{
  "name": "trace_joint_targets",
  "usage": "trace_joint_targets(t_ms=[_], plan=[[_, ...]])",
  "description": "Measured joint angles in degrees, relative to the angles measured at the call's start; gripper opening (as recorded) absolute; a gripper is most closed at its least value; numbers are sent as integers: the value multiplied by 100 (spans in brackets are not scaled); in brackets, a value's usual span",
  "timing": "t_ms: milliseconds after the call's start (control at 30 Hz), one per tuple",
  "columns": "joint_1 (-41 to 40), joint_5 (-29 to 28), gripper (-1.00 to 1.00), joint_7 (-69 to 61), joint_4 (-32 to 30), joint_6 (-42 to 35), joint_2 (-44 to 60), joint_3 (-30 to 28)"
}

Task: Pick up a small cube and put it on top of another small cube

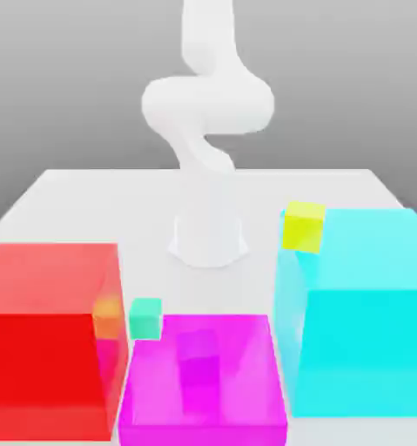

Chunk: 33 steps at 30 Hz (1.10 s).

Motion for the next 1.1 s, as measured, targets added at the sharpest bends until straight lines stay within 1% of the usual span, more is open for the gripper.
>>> trace_joint_targets(t_ms=[267, 800, 1100], plan=[[-1477, 206, 0, 1996, -458, 687, 1092, -581], [-3269, 145, 0, 5922, -2196, 2090, 2740, -242], [-4030, -11, 0, 8204, -3191, 2886, 3648, -247]])
